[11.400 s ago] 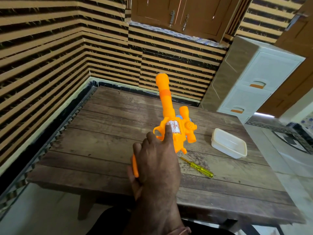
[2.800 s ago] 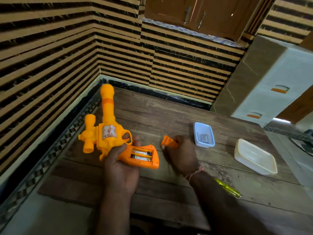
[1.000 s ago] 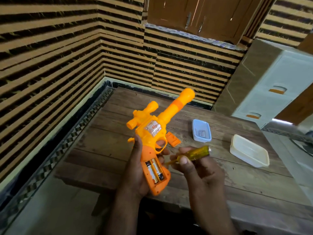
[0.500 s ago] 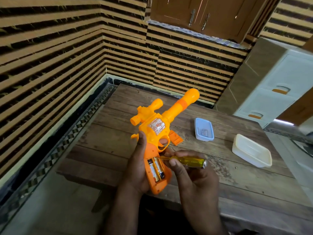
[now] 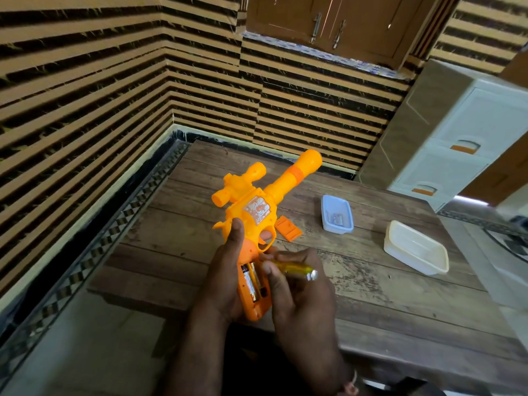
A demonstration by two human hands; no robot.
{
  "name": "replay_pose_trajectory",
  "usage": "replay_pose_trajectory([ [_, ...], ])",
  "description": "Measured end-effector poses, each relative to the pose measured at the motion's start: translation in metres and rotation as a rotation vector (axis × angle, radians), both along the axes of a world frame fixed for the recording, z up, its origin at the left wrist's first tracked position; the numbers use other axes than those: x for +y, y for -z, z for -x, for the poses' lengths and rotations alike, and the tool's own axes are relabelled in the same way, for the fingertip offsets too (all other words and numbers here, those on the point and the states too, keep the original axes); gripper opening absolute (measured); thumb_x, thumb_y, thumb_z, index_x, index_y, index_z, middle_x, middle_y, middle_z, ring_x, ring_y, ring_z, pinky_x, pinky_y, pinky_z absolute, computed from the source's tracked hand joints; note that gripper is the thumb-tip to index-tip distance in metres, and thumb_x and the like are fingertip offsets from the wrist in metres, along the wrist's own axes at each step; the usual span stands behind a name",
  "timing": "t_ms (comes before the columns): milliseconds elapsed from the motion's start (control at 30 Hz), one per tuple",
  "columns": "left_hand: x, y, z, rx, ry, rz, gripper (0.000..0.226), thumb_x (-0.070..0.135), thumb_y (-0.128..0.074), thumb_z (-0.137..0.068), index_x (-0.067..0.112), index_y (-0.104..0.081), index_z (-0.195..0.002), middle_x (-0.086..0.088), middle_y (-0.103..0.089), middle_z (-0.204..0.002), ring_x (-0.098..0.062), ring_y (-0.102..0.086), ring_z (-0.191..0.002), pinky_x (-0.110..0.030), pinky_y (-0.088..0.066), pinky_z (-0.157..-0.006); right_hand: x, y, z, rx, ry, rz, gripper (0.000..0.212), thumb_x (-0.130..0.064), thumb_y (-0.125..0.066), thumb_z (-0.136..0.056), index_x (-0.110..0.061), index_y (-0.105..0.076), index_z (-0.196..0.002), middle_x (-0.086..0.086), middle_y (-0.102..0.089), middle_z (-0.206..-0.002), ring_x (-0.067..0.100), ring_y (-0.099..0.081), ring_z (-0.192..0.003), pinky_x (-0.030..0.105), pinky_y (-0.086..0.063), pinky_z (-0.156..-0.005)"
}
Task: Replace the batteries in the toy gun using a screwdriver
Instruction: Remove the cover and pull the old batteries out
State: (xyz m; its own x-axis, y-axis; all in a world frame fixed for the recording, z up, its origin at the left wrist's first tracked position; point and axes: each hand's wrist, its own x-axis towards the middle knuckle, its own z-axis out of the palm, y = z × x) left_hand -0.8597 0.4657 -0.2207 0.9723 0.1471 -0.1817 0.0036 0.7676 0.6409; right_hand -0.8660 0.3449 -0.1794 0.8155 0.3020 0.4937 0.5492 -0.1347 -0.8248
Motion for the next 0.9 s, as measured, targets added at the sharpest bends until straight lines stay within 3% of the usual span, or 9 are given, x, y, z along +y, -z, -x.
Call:
replay_pose_trajectory([
  [100, -0.001, -0.006, 0.002, -0.023, 0.012, -0.012, 0.075, 0.071, -0.038, -0.087, 0.009, -0.068, -0.116, -0.024, -0.067, -0.117, -0.037, -0.068, -0.104, -0.049, -0.054, -0.09, 0.0, -0.009, -0.024, 0.102, -0.088, 0.067, 0.021, -0.041, -0.059, -0.091, -0.02, -0.058, -0.091, -0.001, -0.069, -0.079, 0.02, -0.069, -0.07, 0.048, -0.055, -0.062],
  [200, -0.004, -0.007, 0.001, -0.059, 0.008, -0.049, 0.076, 0.072, -0.041, -0.088, 0.014, -0.058, -0.136, -0.019, -0.056, -0.139, -0.038, -0.056, -0.124, -0.053, -0.035, -0.109, 0.004, -0.027, -0.047, 0.126, -0.169, 0.149, 0.017, -0.044, -0.053, -0.093, -0.027, -0.05, -0.091, 0.004, -0.067, -0.078, 0.026, -0.067, -0.065, 0.052, -0.054, -0.058],
  [300, -0.007, -0.006, -0.002, -0.022, 0.021, -0.066, 0.074, 0.076, -0.056, -0.081, 0.023, -0.061, -0.133, -0.014, -0.046, -0.134, -0.032, -0.039, -0.112, -0.04, -0.035, -0.082, 0.012, -0.042, -0.058, 0.04, -0.243, 0.248, 0.005, -0.031, -0.05, -0.098, -0.034, -0.048, -0.097, -0.019, -0.064, -0.073, 0.005, -0.062, -0.062, 0.027, -0.051, -0.057],
  [367, -0.01, -0.003, -0.004, -0.022, 0.041, -0.044, 0.072, 0.074, -0.06, -0.08, 0.022, -0.063, -0.13, -0.012, -0.042, -0.132, -0.031, -0.031, -0.113, -0.039, -0.03, -0.081, 0.016, -0.043, -0.064, 0.035, -0.268, 0.315, 0.007, -0.027, -0.049, -0.1, -0.033, -0.048, -0.103, -0.029, -0.06, -0.068, 0.0, -0.059, -0.06, 0.017, -0.043, -0.055],
  [533, -0.008, -0.006, -0.001, 0.003, 0.052, -0.011, 0.062, 0.07, -0.039, -0.09, 0.025, -0.074, -0.115, -0.006, -0.066, -0.083, -0.011, -0.049, -0.061, -0.025, -0.038, -0.053, 0.017, -0.041, -0.064, 0.065, -0.262, 0.209, 0.008, -0.028, -0.048, -0.1, -0.032, -0.049, -0.093, -0.016, -0.063, -0.071, 0.006, -0.06, -0.062, 0.031, -0.049, -0.058],
  [633, -0.004, -0.005, -0.002, 0.009, 0.02, 0.004, 0.071, 0.073, -0.035, -0.088, 0.018, -0.075, -0.111, -0.008, -0.062, -0.084, -0.011, -0.046, -0.057, -0.026, -0.037, -0.052, 0.017, -0.038, -0.052, 0.193, -0.198, -0.033, 0.023, -0.033, -0.048, -0.099, -0.011, -0.05, -0.095, 0.014, -0.063, -0.077, 0.033, -0.061, -0.063, 0.045, -0.052, -0.055],
  [733, -0.001, -0.003, -0.003, 0.01, 0.0, 0.02, 0.073, 0.075, -0.04, -0.085, 0.012, -0.067, -0.107, -0.008, -0.058, -0.08, -0.01, -0.051, -0.054, -0.027, -0.039, -0.054, 0.011, -0.045, -0.046, 0.42, -0.121, -0.352, 0.021, -0.021, -0.04, -0.103, -0.004, -0.046, -0.094, 0.012, -0.058, -0.072, 0.029, -0.059, -0.061, 0.038, -0.052, -0.053],
  [833, 0.002, -0.001, -0.003, 0.009, -0.018, 0.035, 0.074, 0.079, -0.049, -0.077, 0.011, -0.064, -0.103, -0.009, -0.061, -0.081, -0.012, -0.055, -0.055, -0.029, -0.043, -0.057, 0.0, -0.044, -0.047, 0.334, -0.021, -0.068, 0.017, -0.021, -0.044, -0.102, -0.011, -0.051, -0.091, 0.002, -0.054, -0.068, 0.013, -0.055, -0.059, 0.034, -0.048, -0.057],
  [900, 0.0, -0.002, -0.004, 0.017, -0.006, 0.041, 0.08, 0.078, -0.049, -0.078, 0.008, -0.064, -0.114, -0.016, -0.067, -0.099, -0.023, -0.065, -0.075, -0.04, -0.053, -0.072, 0.0, -0.034, -0.044, 0.205, -0.021, 0.251, 0.014, -0.026, -0.051, -0.099, -0.018, -0.058, -0.091, -0.008, -0.062, -0.071, 0.004, -0.06, -0.063, 0.027, -0.049, -0.061],
])
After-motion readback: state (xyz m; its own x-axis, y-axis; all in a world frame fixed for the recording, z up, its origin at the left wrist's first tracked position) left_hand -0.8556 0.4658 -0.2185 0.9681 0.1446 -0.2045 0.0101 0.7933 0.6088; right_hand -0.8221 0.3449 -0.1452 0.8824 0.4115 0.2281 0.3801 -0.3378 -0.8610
